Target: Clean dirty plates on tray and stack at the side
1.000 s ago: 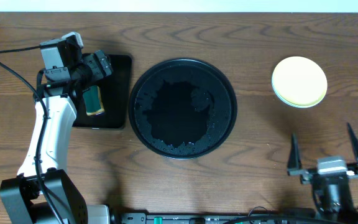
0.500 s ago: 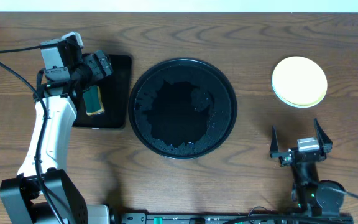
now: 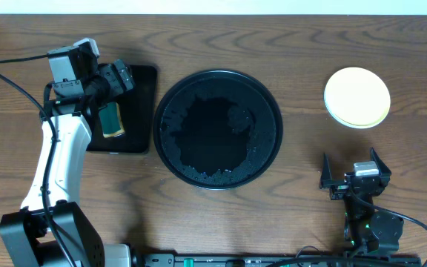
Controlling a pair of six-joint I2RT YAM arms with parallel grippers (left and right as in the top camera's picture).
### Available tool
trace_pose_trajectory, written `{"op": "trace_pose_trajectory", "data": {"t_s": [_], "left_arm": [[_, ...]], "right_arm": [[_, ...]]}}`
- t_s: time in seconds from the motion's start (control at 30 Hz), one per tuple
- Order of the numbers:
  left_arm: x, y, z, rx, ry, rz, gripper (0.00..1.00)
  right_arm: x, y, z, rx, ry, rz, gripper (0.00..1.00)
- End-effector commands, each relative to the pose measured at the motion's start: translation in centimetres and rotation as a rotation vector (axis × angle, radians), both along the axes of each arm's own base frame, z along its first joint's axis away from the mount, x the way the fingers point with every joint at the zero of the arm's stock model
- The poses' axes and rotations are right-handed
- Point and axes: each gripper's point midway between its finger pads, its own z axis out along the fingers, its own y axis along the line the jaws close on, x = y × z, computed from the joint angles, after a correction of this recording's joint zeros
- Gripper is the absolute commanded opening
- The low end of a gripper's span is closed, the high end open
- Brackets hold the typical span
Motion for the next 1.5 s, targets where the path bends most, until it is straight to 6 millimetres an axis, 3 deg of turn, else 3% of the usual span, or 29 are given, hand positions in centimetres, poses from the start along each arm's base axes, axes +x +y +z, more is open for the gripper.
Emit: {"op": "trace_pose_trajectory", "data": {"t_s": [0.0,0.8,0.9,1.13,1.27,1.37,1.47], "left_arm": [[0.1,0.1,-0.1,0.006,0.0,-0.004,0.92],[0.1,0.0,-0.1,0.006,0.001,-0.007,0.93],[-0.3,-0.1,0.9,0.009,-0.016,-0.007,0.93],[-3.5,-0.9,6.7,0.029,-0.128,-0.012,0.93],[-6.9,-1.6,10.5,0.05,-0.245,-0.014,0.93],[-9.9,-2.8,12.0,0.059,-0.317,-0.034,0.93],[-12.7,-4.3,11.7,0.06,-0.36,-0.068,0.93]], "right_arm": [[0.0,0.2,0.0,0.018,-0.001,0.005,0.99],[0.0,0.2,0.0,0.018,-0.001,0.005,0.99],[0.0,0.2,0.0,0.018,-0.001,0.005,0.99],[0.0,0.2,0.0,0.018,-0.001,0.005,0.99],[0.0,0.2,0.0,0.018,-0.001,0.005,0.99],[0.0,0.2,0.0,0.018,-0.001,0.005,0.99],[0.0,0.2,0.0,0.018,-0.001,0.005,0.99]]}}
